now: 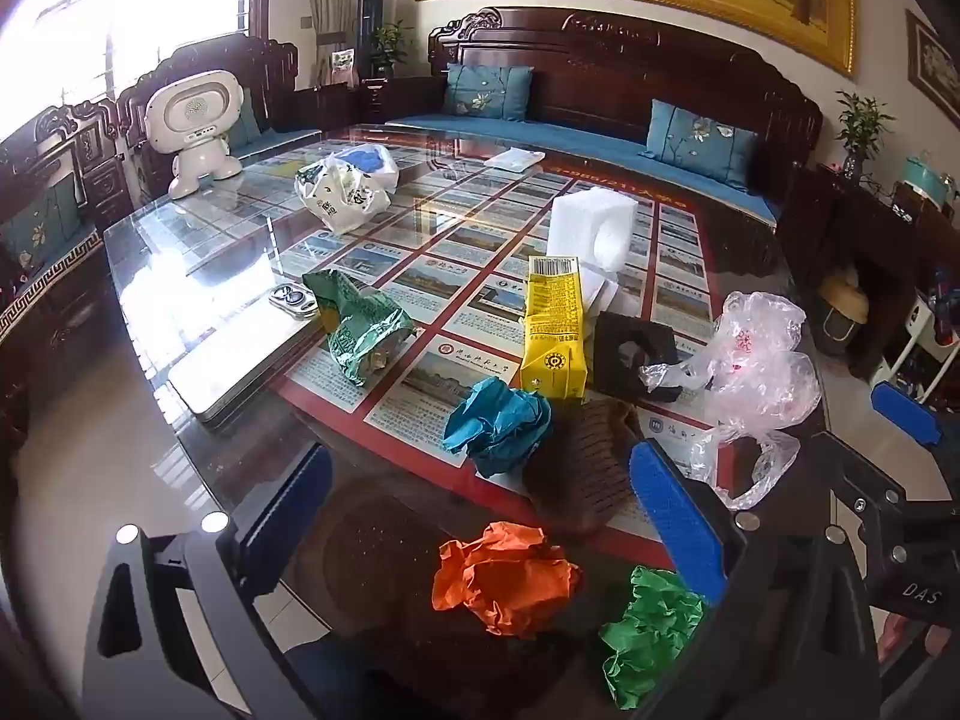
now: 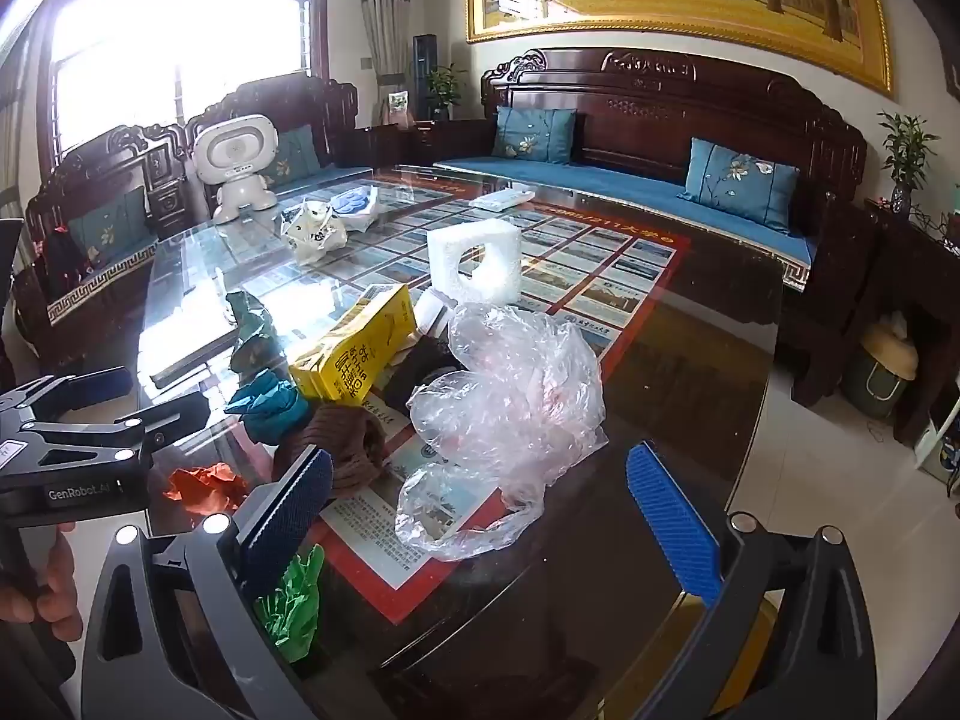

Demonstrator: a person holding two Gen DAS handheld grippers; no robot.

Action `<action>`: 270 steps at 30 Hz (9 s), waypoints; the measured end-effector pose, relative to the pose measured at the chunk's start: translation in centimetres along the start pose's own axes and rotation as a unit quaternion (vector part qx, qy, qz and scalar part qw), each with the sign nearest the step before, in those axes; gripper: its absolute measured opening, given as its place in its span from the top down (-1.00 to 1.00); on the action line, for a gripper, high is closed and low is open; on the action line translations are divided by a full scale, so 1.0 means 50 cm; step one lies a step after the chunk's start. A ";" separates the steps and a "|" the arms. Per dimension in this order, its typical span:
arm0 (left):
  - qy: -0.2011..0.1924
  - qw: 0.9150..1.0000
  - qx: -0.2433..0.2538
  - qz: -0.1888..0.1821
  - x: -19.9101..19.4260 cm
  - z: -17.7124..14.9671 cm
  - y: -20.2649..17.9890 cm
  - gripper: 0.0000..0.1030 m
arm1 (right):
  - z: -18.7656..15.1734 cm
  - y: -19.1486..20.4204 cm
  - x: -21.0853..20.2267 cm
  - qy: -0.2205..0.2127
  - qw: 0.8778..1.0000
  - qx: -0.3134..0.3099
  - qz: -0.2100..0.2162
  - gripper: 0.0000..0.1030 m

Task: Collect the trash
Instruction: 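Move the right tool toward the clear plastic bag on the table, then grasp the clear plastic bag with the right tool while the left tool grasps the orange paper, then carry both items over the yellow bucket and open both tools to drop them, then return both tools to the table toward the green crumpled paper, then grasp the green crumpled paper with the left tool while the right tool grasps the brown knit cap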

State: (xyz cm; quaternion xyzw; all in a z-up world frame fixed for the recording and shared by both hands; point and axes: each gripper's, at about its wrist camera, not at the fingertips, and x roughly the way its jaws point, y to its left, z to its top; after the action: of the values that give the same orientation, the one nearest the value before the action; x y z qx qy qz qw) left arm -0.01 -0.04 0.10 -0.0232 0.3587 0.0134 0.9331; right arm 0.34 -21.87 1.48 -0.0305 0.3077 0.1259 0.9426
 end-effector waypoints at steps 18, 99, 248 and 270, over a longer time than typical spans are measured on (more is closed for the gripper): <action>0.001 1.000 0.012 -0.001 0.001 -0.001 -0.015 -0.92 | -0.005 -0.012 -0.004 -0.003 1.000 0.014 0.008 -0.84; 0.013 1.000 0.006 -0.008 0.020 -0.007 -0.004 -0.92 | 0.018 -0.025 0.124 0.028 0.999 0.011 0.043 0.53; 0.032 0.983 0.142 -0.108 -0.008 -0.088 -0.338 -0.71 | -0.154 -0.192 -0.218 -0.111 0.989 0.072 -0.071 -0.84; 0.100 0.985 0.089 -0.107 0.052 -0.143 -0.141 -0.22 | -0.118 -0.009 -0.170 -0.057 0.997 0.028 0.046 -0.84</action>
State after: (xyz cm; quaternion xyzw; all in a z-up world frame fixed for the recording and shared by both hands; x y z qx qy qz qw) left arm -2.58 -7.41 -6.72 0.0203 0.4459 -0.1206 0.8867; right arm -9.56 -24.96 1.69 0.0176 0.2577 0.1618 0.9524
